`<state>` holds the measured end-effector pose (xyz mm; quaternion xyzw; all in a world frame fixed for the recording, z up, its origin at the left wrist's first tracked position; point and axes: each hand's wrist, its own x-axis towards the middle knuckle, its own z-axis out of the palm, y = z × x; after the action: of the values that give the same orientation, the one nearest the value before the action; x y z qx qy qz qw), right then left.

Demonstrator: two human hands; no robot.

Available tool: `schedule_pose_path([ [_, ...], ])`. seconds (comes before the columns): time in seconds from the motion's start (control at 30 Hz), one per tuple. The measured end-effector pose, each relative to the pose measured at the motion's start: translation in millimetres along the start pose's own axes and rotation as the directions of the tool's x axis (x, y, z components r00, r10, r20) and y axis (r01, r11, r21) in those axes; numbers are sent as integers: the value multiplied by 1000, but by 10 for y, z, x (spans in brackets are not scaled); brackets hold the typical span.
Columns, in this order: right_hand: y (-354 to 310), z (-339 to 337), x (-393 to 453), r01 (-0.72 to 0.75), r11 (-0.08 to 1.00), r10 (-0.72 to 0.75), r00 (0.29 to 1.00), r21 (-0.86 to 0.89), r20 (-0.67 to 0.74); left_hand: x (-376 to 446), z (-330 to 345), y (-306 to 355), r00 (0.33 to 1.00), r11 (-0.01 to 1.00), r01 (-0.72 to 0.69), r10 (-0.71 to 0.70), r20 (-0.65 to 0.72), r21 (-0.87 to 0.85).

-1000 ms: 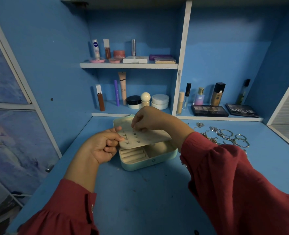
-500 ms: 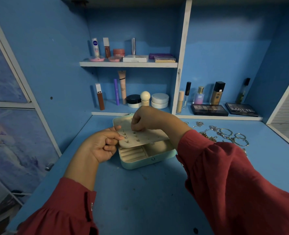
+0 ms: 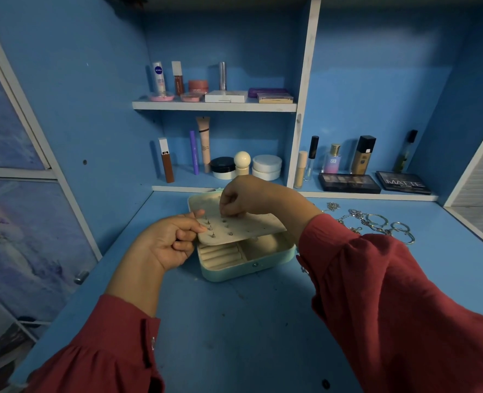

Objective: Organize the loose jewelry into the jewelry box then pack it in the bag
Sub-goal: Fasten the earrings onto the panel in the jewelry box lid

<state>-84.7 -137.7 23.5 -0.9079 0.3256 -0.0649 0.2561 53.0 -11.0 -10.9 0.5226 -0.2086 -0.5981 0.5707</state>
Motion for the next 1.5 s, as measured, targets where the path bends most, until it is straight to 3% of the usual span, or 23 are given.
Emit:
schedule_pose_path([
  [0.73,-171,10,35,7,970,6,998,-243,54,12,24,-5,1000,998,-17,16,6,62],
  [1.0,-189,-16,32,-12,977,30,996,-213,78,6,32,-2,1000,997,-21,20,10,72],
  [1.2,-75,-51,-56,72,988,-66,997,-140,45,32,1,-3,1000,998,-14,14,3,64],
  [1.5,-105,-57,-53,111,972,-97,992,-205,75,33,-5,-8,1000,996,-24,23,12,92],
])
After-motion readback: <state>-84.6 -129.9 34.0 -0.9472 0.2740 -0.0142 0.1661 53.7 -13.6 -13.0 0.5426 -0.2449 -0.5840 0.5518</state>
